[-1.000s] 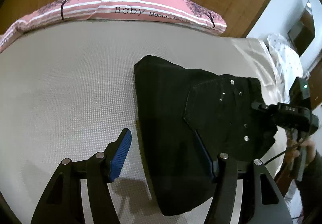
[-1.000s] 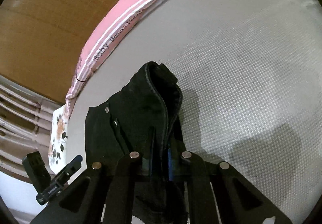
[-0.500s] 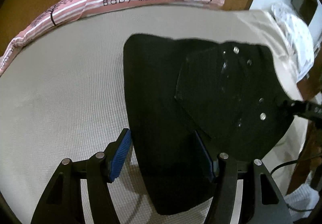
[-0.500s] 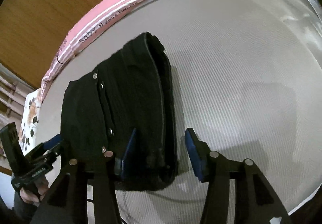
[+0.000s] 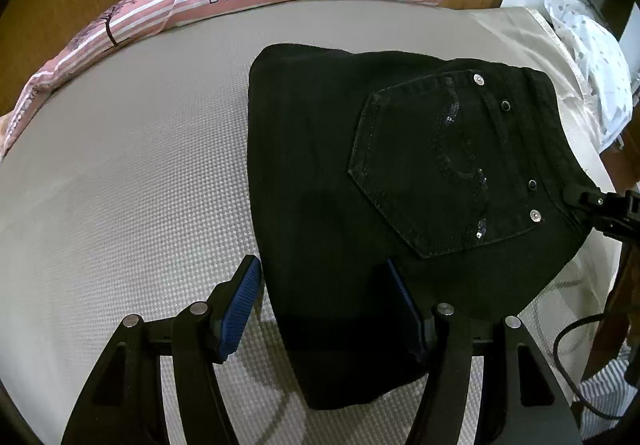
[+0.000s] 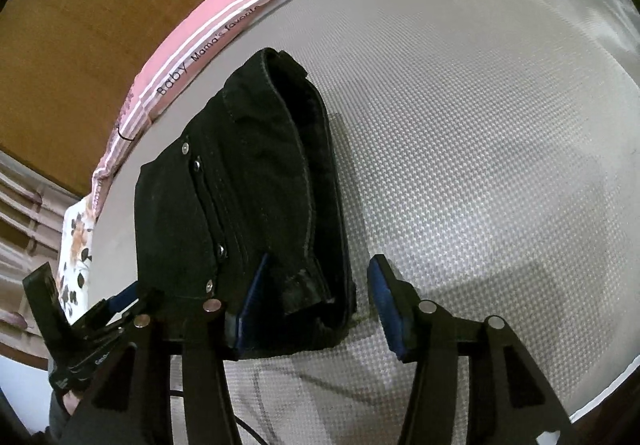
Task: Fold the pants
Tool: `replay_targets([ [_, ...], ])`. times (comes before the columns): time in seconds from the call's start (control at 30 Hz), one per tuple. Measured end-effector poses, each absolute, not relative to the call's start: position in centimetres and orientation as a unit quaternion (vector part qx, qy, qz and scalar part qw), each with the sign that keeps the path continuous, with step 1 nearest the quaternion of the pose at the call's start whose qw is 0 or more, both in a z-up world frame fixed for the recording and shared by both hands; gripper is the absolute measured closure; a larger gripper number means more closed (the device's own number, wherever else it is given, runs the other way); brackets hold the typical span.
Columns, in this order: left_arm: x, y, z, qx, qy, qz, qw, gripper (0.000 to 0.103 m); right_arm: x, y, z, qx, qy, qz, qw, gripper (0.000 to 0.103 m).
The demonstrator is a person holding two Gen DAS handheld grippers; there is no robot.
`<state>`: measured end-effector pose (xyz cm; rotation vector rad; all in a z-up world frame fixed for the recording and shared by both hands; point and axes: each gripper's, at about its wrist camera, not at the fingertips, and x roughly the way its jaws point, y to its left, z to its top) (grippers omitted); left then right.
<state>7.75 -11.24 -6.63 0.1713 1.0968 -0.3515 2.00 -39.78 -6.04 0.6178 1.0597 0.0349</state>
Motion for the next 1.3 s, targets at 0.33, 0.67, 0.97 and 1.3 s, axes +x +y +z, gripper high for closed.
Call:
replay_targets([
  [0.33,7.4,-9.5,-5.4,0.052,0.512,-0.188,0.837,0.039,2.4,-39.5,-5.4,0.266,0.51,0.012,0.818,0.048],
  [0.67,9.3,-5.3,-5.4,-0.057,0.533,-0.203,0.819,0.039,3.5,-40.5,-5.9,0.278,0.521,0.047,0.805,0.044],
  [0.97,11.5,-4.6,-7.1,-0.16,0.575,-0.245,0.764,0.039,5.1,-42.4,-7.3,0.336,0.522,0.121,0.775,0.043],
  [1.3,13.1,-5.0,-8.1,-0.188,0.579,-0.261,0.749,0.039,7.7,-43.2,-7.9,0.335,0.513,0.184,0.769,0.042],
])
